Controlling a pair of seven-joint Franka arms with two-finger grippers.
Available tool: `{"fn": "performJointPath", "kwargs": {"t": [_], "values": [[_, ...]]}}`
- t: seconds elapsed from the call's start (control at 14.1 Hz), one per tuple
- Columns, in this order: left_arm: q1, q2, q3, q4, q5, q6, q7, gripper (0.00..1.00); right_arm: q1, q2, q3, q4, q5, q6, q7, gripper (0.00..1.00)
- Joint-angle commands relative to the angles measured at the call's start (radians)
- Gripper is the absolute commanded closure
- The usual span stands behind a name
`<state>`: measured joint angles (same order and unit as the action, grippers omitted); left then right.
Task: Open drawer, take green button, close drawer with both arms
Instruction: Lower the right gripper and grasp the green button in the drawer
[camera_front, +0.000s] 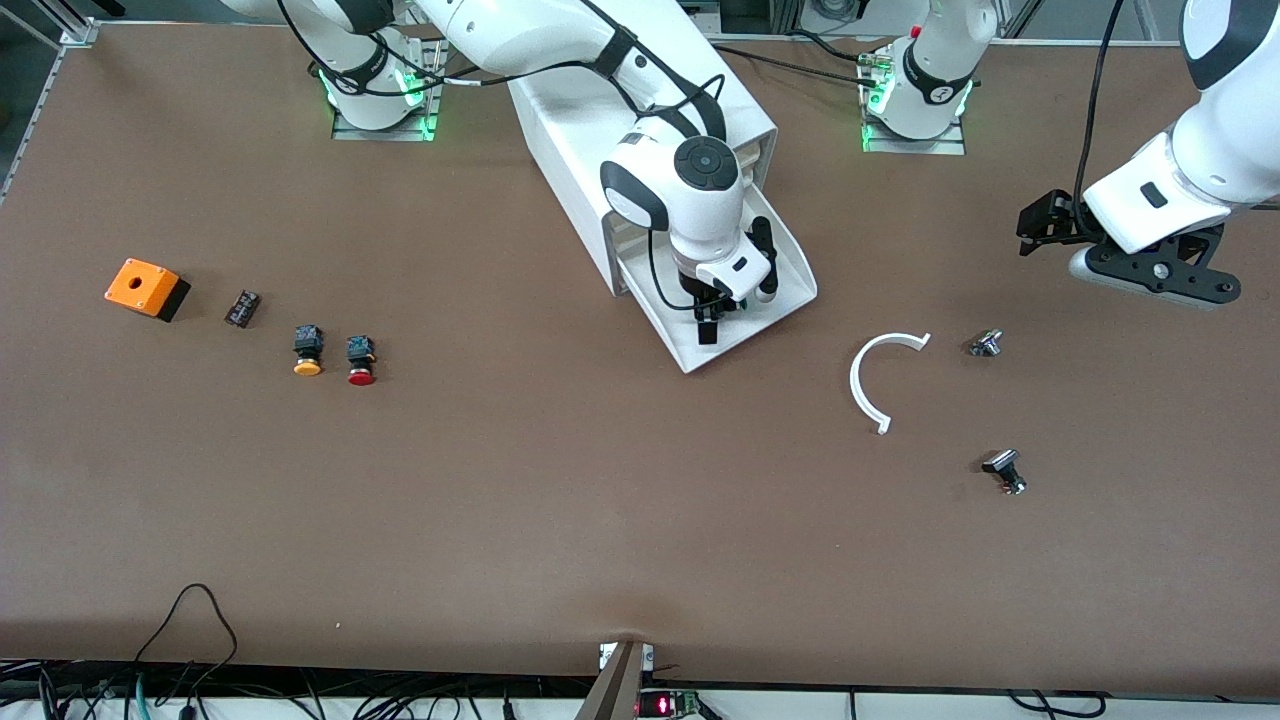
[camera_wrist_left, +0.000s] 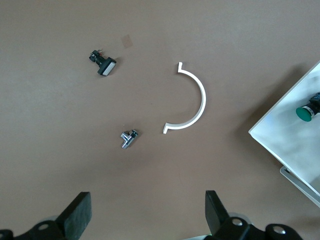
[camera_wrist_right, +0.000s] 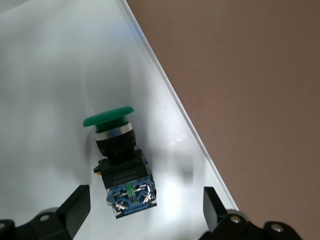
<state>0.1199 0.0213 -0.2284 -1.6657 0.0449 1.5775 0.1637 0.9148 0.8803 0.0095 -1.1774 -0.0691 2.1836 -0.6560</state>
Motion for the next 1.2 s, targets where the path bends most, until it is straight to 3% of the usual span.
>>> {"fn": "performJointPath", "kwargs": {"t": [0.0,0.28,0.71,1.13], "values": [[-0.005,0.016,-0.002,0.035,0.001,-0.027,-0.015,0.00,0.004,0.014,0.003,0.002,-0.014,0.011,-0.005,0.00],[-0.005,0.016,-0.009,0.035,0.001,-0.027,-0.016,0.00,0.022,0.023,0.004,0.004,-0.014,0.025,0.002,0.06],[-0.003,0.016,-0.009,0.037,0.001,-0.027,-0.016,0.00,0.021,0.022,0.003,0.004,-0.015,0.022,0.001,0.37],[-0.005,0.016,-0.009,0.037,0.001,-0.028,-0.016,0.00,0.026,0.017,-0.002,0.004,-0.020,0.015,0.004,0.59]]}}
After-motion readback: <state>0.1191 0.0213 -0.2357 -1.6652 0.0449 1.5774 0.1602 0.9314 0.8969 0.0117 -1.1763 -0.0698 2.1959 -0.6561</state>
